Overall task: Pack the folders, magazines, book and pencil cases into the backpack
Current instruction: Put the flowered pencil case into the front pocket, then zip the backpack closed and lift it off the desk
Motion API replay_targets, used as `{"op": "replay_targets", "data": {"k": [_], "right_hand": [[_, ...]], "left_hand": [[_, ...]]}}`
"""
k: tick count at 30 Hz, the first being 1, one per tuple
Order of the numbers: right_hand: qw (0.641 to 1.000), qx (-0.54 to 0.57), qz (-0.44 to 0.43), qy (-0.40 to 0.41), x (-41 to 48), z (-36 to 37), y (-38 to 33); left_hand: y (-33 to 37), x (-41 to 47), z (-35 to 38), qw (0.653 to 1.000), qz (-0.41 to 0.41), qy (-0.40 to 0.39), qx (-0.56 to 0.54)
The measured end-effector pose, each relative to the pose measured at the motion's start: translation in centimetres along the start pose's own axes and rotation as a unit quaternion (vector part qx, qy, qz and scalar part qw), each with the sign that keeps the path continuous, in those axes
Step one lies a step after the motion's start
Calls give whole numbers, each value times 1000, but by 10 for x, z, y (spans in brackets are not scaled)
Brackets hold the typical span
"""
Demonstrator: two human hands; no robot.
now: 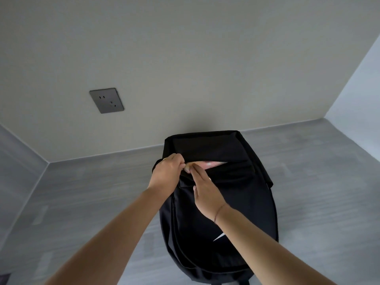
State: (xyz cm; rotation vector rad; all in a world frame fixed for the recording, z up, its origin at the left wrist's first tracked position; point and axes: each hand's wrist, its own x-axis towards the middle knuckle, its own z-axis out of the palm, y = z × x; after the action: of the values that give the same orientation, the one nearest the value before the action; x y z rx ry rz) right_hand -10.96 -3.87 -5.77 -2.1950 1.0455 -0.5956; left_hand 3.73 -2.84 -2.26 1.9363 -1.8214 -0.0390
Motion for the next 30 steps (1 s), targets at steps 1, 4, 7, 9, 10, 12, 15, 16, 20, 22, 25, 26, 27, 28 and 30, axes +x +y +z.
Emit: {"op": "replay_targets", "data": {"k": [1, 4, 7, 9, 10, 12, 15, 16, 20, 22, 25, 26, 27, 28, 30], "right_hand": [[1000, -22, -6, -12, 7, 0, 1], [987, -141, -25, -68, 31, -9, 2], [980, -167, -19, -106, 35, -15, 1], [991, -128, -18, -38, 27, -16, 0], [994, -110, -19, 14, 22, -15, -2], [991, -98, -12, 94, 16, -14, -8], [982, -121, -14, 144, 19, -15, -15], [980, -136, -23, 146, 22, -15, -18], [979, -167, -68, 95, 30, -10, -24], [975, -198, -77, 63, 34, -6, -20], [975, -191, -74, 81, 40, -6, -17], [978, -173, -69, 89, 40, -7, -17], [982, -150, -64, 100, 39, -7, -17], [984, -122, -53, 115, 38, -8, -17], [985, -67, -13, 161, 36, -10, -15]], "left_hand": [[1, 0, 0, 1000, 7, -3, -4], [0, 1, -2, 1000, 16, -11, -11], [-4, 0, -2, 997, -34, -16, -73], [-6, -3, 3, 983, -105, -23, -152], [-7, -6, 6, 969, -148, -34, -193], [-10, -11, 12, 939, -229, -68, -248], [-14, -14, 14, 922, -280, -114, -243], [-14, -14, 13, 921, -286, -122, -236], [-11, -13, 8, 890, -311, -166, -289], [-10, -15, 6, 879, -298, -171, -330], [-8, -15, 2, 888, -279, -123, -345], [-8, -14, 1, 888, -282, -93, -351], [-8, -14, 2, 891, -281, -66, -352], [-8, -15, 2, 899, -269, -52, -342], [-5, -19, 7, 925, -216, -64, -307]]}}
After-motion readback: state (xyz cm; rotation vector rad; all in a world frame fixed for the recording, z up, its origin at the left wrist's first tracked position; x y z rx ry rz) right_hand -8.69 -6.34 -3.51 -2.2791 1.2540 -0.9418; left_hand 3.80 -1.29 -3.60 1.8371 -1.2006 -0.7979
